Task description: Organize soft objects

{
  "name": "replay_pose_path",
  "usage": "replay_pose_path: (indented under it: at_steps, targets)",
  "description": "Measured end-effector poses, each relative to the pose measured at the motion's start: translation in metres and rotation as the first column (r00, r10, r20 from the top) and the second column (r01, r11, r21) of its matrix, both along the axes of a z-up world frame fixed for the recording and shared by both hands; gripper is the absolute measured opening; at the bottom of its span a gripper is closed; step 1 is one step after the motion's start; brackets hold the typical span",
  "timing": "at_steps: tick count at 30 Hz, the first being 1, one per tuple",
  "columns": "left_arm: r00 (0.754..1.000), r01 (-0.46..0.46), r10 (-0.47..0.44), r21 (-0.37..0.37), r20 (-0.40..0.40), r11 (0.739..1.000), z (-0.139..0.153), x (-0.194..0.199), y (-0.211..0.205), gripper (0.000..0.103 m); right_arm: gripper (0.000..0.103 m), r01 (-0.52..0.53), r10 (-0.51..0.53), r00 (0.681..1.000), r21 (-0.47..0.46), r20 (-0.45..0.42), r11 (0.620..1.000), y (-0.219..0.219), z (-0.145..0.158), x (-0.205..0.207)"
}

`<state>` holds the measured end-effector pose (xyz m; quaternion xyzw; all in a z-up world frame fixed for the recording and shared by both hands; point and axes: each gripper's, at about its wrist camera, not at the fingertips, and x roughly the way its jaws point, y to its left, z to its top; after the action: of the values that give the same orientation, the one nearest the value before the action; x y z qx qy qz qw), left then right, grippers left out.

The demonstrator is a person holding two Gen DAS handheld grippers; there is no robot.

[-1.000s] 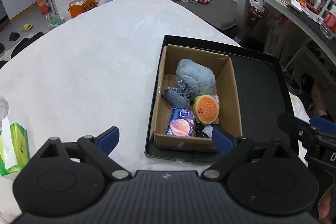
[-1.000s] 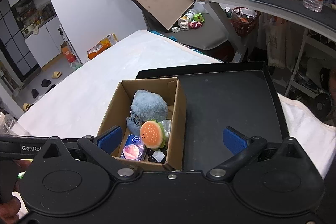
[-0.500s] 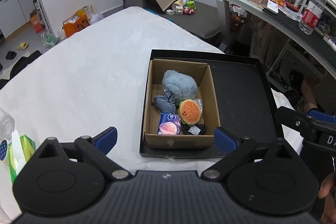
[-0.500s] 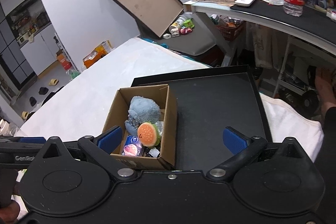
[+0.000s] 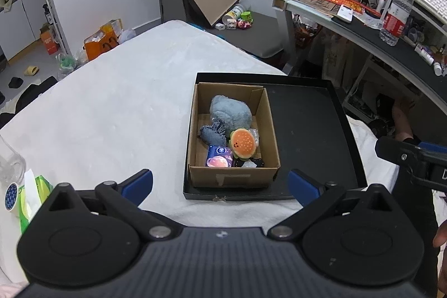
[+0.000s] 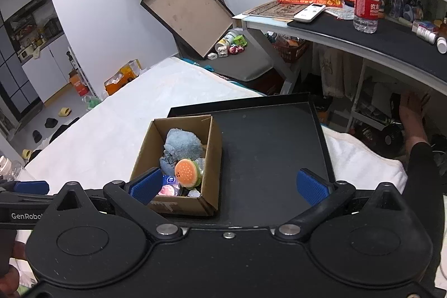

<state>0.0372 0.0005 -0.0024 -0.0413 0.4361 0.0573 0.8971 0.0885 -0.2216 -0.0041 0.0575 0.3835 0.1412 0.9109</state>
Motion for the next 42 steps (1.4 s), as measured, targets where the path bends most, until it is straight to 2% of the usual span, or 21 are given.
replay_pose_path:
  at_steps: [19,42]
  targets:
    - [0.998,-0.001,0.003,-0.028,0.058,1.000,0.016,-0.044,-0.005,0.102,0.103,-0.019,0.020,0.999,-0.003,0.041,1.000,-0.010,0.012,-0.042]
    - [0.994,0.013,-0.011,-0.009,0.113,1.000,0.032,-0.074,-0.008,0.102,0.103,-0.020,0.021,0.994,-0.004,0.110,1.000,-0.015,0.034,-0.080]
